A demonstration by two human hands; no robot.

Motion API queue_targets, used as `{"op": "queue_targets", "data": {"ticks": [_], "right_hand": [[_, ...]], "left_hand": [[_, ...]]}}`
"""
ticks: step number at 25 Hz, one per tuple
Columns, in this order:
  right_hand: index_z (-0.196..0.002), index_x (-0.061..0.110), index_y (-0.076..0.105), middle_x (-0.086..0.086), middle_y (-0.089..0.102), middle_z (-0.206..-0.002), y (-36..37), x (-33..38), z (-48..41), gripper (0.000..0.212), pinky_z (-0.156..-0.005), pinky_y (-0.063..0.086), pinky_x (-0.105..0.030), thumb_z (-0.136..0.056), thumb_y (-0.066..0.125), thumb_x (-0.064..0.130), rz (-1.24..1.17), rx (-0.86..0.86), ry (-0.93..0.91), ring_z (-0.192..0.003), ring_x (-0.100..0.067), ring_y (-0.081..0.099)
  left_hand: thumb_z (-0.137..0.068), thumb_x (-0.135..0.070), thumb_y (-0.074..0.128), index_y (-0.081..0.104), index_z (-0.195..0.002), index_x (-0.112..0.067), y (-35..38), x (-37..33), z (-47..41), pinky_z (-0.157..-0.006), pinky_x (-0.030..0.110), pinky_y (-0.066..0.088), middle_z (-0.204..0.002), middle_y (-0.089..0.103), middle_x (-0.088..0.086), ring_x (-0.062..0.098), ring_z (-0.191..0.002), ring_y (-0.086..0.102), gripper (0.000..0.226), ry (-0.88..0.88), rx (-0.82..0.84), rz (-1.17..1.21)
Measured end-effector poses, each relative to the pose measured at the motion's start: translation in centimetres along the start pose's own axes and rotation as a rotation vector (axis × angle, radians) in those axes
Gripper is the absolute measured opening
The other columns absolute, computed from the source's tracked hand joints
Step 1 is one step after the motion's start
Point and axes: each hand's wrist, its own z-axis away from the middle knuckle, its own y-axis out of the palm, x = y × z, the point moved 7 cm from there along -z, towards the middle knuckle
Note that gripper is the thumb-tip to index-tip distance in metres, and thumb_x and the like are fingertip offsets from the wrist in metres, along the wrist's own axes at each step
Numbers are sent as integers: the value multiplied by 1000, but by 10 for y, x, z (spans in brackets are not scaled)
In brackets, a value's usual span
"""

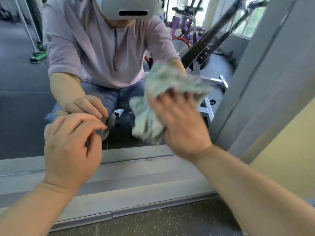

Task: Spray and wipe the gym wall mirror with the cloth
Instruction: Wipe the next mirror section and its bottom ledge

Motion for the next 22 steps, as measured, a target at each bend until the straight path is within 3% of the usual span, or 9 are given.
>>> {"op": "queue_targets", "data": {"ticks": [2,3,6,9,11,13,15,19,22], "right_hand": [[-144,10,42,-11,41,-150,-31,-10,-44,69,-118,3,-46,-76,44,10,-80,-201,215,-140,-32,22],[-144,12,42,-9,41,-150,-29,-3,-46,70,-117,4,-48,-75,48,9,-50,-224,187,-141,-31,21],[-143,19,47,0,43,-150,46,74,5,67,-115,9,-46,-77,58,15,-13,155,-266,-139,-25,31],[-134,18,59,3,54,-140,70,99,37,54,-115,12,-41,-81,47,19,-83,352,-417,-131,-23,47],[-133,16,58,-1,56,-139,47,98,-7,57,-108,25,-44,-79,41,18,-100,181,-324,-125,-26,51],[-140,20,51,0,49,-145,7,85,-64,60,-112,20,-43,-80,46,17,-92,-85,-88,-133,-24,41],[-144,24,45,5,41,-151,1,92,-88,61,-116,12,-43,-84,50,17,-69,-160,8,-140,-20,32],[-146,26,42,10,36,-154,83,153,-12,61,-110,13,-40,-86,31,25,-28,384,-377,-140,-15,32],[-143,26,46,11,38,-151,109,158,26,60,-114,-6,-32,-88,24,23,-172,622,-378,-141,-15,32]], "left_hand": [[-85,-5,46,70,-79,-5,-7,9,1,-69,54,45,-86,67,11,38,-76,58,25,-11,-8,-79],[-83,-4,47,69,-81,-4,-5,10,0,-71,52,44,-86,65,13,38,-78,57,22,-26,-24,-75],[-78,1,48,66,-85,-3,-22,28,8,-75,46,40,-88,61,15,37,-82,53,20,-150,-49,-90],[-77,1,46,65,-86,-3,-27,38,24,-73,45,37,-88,59,15,36,-79,51,22,-155,-15,-103],[-76,-2,44,64,-85,-3,-24,43,30,-72,43,35,-87,58,15,33,-79,48,22,-155,31,-124],[-74,-1,44,59,-82,-4,-21,43,28,-68,40,32,-83,54,15,31,-77,42,18,-156,33,-113],[-73,2,43,54,-80,-5,-21,46,30,-67,39,31,-82,50,16,30,-75,39,15,-173,31,-104],[-77,-1,40,61,-77,-3,-31,67,45,-75,39,34,-85,57,14,36,-78,51,21,-239,55,-76],[-80,-4,39,62,-78,-5,-35,68,60,-73,34,34,-84,59,10,29,-78,48,24,-276,116,-79]]}}
